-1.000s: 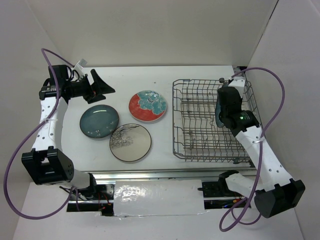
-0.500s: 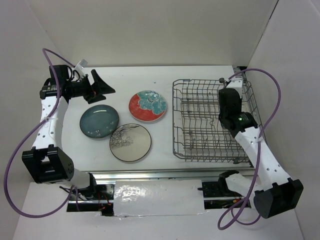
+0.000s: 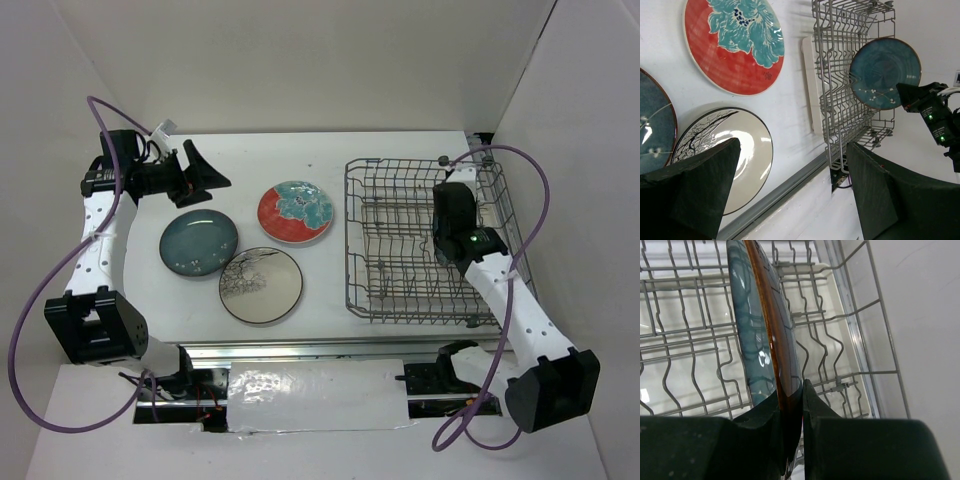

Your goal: Load the plates into the dish rack

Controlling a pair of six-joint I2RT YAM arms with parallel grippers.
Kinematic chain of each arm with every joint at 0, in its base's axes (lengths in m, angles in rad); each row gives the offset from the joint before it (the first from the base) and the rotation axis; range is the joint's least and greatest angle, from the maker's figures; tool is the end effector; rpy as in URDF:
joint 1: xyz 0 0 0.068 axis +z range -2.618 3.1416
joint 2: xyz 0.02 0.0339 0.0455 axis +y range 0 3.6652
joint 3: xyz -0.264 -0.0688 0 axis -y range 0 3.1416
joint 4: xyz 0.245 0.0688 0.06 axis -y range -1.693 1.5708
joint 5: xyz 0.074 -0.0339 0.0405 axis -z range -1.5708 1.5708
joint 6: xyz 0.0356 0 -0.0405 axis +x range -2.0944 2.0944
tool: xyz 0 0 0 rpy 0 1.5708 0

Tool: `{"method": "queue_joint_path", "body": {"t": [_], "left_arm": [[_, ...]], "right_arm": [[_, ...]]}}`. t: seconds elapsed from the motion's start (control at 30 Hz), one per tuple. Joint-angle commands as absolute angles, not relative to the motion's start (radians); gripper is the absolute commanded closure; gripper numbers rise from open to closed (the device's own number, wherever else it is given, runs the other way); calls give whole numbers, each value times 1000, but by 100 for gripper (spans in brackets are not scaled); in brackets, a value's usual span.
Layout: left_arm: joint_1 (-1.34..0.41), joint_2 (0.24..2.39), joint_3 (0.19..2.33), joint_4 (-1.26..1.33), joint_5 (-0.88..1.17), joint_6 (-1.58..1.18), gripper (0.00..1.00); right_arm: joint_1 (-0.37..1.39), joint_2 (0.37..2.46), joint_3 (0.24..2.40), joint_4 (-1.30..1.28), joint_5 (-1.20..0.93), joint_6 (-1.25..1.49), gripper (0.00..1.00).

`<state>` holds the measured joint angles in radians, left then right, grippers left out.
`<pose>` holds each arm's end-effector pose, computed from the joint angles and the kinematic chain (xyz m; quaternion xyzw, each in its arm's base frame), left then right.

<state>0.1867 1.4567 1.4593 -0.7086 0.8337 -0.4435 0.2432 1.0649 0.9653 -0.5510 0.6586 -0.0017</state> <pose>0.3088 0.0315 0.3729 -0.0960 0.8419 -0.4137 0.3329 0.2218 0.0326 0.3179 0.0390 0.8591 -0.2370 0.4520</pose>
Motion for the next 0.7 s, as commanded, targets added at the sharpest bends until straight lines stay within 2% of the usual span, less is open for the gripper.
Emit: {"method": "queue_joint_path", "body": {"t": [0.0, 0.07, 0.13, 0.17, 0.23, 0.27, 0.37, 0.43, 0.67], "left_arm": [[189, 1462, 1474, -707, 845, -413, 1], [189, 1465, 1474, -707, 845, -413, 1], [189, 1468, 1476, -707, 845, -413, 1], [189, 1468, 1474, -709, 848, -413, 1], [189, 1471, 1471, -704, 853, -416, 1], [190, 1473, 1470, -701, 856, -419, 1], [189, 1476, 1470, -701, 865, -420, 1], [189, 1477, 1468, -701, 865, -422, 1], [189, 1477, 1470, -706, 864, -419, 1]], "right_arm": [[232, 1052, 985, -393, 658, 55, 91], [229, 1055, 988, -396, 667, 66, 80], [225, 1060, 992, -408, 673, 75, 63], [225, 1061, 996, -413, 679, 81, 49], [216, 1060, 1003, -417, 690, 94, 33], [218, 1063, 1008, -422, 701, 98, 17], [215, 1068, 1029, -440, 729, 115, 3], [213, 1068, 1040, -446, 748, 123, 0], [190, 1080, 1068, -471, 755, 150, 2]]}}
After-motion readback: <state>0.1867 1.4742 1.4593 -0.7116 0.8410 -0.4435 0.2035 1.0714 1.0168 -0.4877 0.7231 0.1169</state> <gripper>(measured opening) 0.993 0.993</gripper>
